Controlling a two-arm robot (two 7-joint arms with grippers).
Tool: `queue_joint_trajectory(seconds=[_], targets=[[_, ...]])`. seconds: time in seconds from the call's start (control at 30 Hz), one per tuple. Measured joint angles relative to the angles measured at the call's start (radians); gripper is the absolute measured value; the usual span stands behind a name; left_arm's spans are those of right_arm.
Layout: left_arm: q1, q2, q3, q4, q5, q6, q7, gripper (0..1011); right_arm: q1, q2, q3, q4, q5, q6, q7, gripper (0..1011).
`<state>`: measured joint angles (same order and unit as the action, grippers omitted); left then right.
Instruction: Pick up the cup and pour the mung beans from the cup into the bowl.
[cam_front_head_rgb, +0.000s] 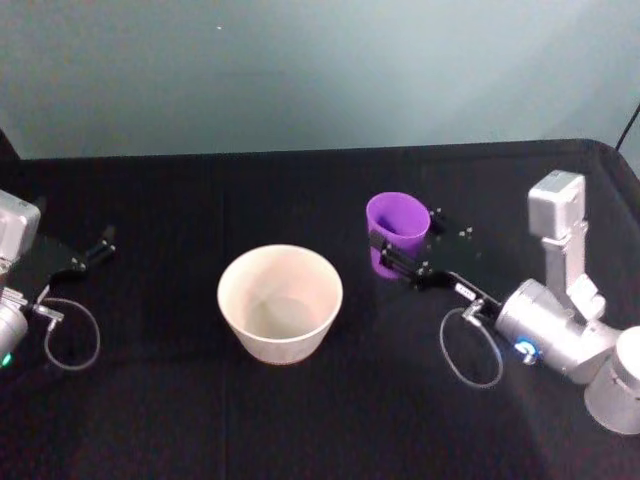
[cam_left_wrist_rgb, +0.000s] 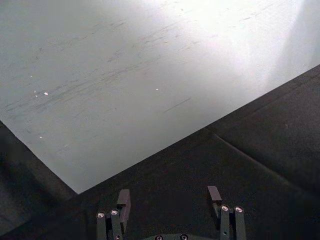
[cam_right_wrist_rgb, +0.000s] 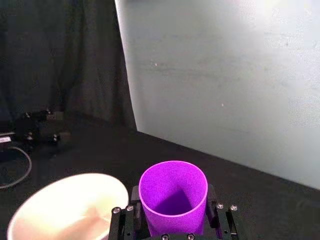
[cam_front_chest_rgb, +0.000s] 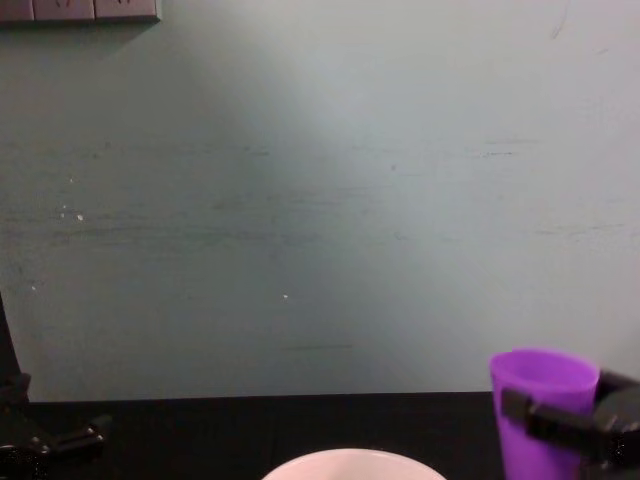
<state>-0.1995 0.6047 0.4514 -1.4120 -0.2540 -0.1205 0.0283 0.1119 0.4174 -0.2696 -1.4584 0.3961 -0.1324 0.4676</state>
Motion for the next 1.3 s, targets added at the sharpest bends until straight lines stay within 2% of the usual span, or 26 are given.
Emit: queue_joint_trajectory(seconds=[0.03,0.2,0.3,0.53,0.67,1.3], targets=[[0.000,0.000,0.000,0.000,0.000,0.000,0.000,1000,-0.013,0.018,0.010,-0.044,0.006,0.022,-0.003,739],[0.000,0.000,0.000,0.000,0.000,0.000,0.000,1000,-0.039,0.074,0.039,-0.163,0.022,0.102,-0.016,739],[0.000,0.000,0.000,0.000,0.000,0.000,0.000,1000,-0.050,0.110,0.065,-0.235,0.056,0.162,-0.019,738],[0.000,0.000,0.000,0.000,0.000,0.000,0.000,1000,-0.058,0.144,0.094,-0.312,0.125,0.214,-0.019,739],[0.000,0.000,0.000,0.000,0.000,0.000,0.000,1000,-0.059,0.153,0.094,-0.332,0.144,0.219,-0.019,739],[0.000,0.000,0.000,0.000,0.000,0.000,0.000,1000,-0.059,0.150,0.093,-0.325,0.138,0.218,-0.019,739]])
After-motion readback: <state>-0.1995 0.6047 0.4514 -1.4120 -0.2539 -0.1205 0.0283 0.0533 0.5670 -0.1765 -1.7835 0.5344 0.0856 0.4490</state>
